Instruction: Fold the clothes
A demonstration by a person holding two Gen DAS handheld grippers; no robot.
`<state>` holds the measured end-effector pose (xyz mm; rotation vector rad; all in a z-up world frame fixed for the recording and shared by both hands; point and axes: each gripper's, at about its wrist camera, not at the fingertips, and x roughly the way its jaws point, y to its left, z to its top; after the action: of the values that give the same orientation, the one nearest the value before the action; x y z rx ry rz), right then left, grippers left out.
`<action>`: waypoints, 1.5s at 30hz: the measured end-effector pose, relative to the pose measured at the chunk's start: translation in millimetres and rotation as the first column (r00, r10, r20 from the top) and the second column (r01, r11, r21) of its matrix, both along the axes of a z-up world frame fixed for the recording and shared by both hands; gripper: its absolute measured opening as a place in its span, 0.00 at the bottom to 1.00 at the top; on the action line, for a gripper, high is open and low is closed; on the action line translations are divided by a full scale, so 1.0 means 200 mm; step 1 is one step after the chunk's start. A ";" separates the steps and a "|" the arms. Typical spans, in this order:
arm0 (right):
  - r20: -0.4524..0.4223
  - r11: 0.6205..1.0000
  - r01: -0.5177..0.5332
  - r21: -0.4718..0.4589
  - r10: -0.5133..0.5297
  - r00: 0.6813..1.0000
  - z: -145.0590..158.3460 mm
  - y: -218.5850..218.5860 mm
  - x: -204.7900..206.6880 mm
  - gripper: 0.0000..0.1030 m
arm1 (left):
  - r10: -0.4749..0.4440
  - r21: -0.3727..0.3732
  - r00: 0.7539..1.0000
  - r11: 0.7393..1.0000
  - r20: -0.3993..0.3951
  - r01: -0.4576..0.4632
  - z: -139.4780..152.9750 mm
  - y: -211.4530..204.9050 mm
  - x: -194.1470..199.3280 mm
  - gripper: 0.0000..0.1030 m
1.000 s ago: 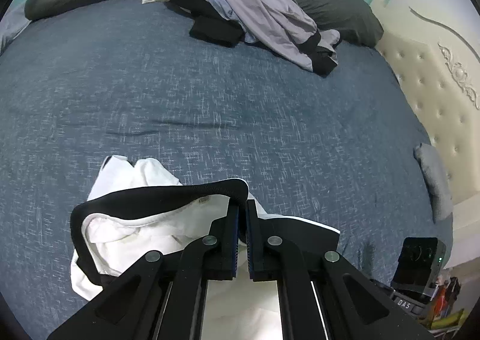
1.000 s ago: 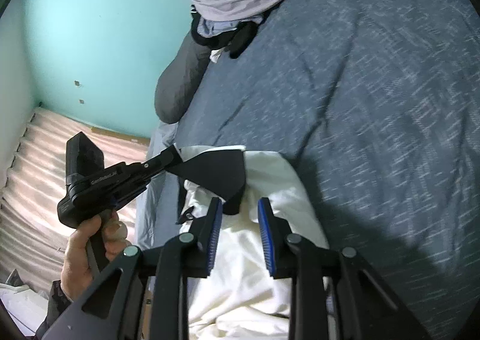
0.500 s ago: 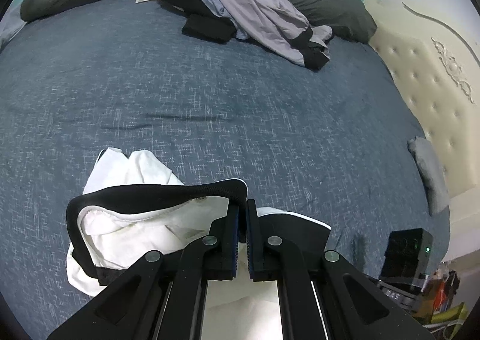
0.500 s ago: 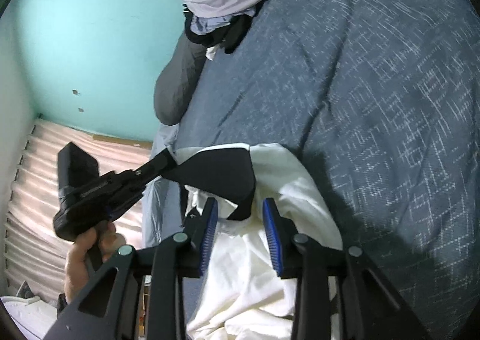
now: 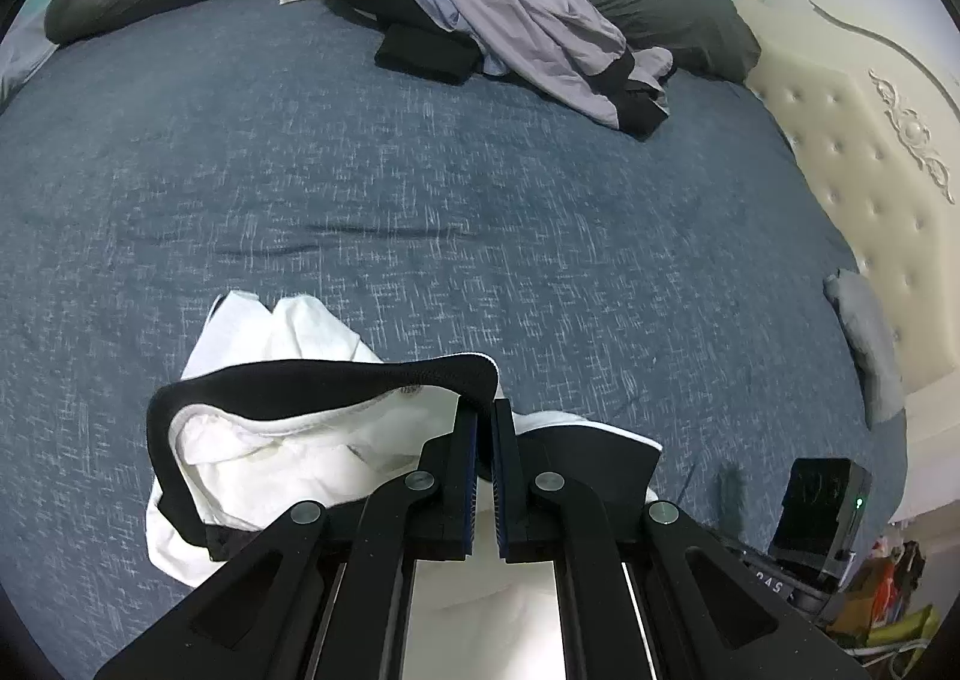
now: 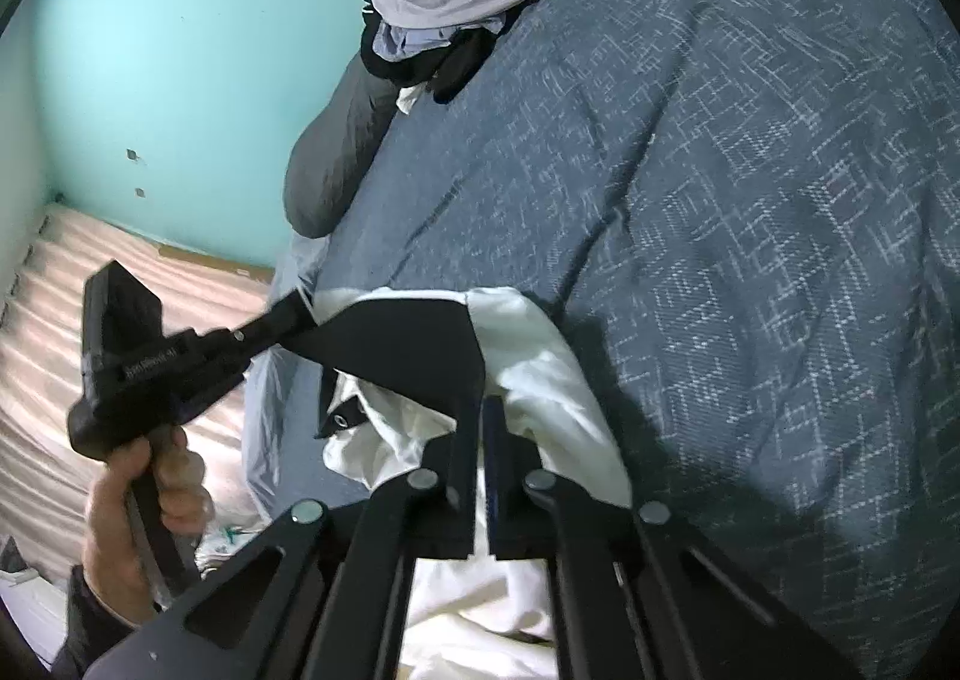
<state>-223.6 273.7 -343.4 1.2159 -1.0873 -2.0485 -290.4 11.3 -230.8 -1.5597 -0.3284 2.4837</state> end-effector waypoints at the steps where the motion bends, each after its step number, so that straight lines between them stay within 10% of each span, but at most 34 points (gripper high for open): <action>1: 0.000 1.000 0.000 -0.006 0.000 1.000 0.00 0.00 0.00 0.01 | -0.001 0.000 1.000 1.000 0.000 0.001 0.00 0.00 0.00 0.04; 9: -0.016 0.995 0.023 -0.097 -0.025 1.000 0.04 0.02 -0.02 0.04 | -0.007 0.004 1.000 1.000 -0.002 0.007 0.03 0.01 -0.02 0.04; 14: 0.003 0.994 0.040 -0.100 -0.040 0.999 0.02 0.03 -0.04 0.40 | -0.014 0.005 1.000 1.000 -0.002 0.014 0.04 0.02 -0.03 0.04; 18: -0.034 0.996 0.026 -0.087 -0.029 0.999 0.04 0.01 -0.04 0.40 | -0.022 0.004 1.000 1.000 -0.002 0.022 0.04 0.04 -0.03 0.04; 26: 0.030 0.988 0.040 -0.146 -0.036 0.999 -0.08 0.02 -0.04 0.03 | -0.030 0.003 1.000 1.000 -0.005 0.030 0.04 0.05 -0.01 0.04; 45: 0.167 0.852 0.205 -0.482 -0.141 0.976 -0.18 0.27 -0.03 0.01 | -0.039 -0.012 0.999 0.999 0.031 0.039 -0.12 0.08 -0.04 0.04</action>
<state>-228.6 326.8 -378.6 1.0117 -1.7133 -1.6644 -297.7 28.1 -255.4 -1.5952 -0.2846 2.4393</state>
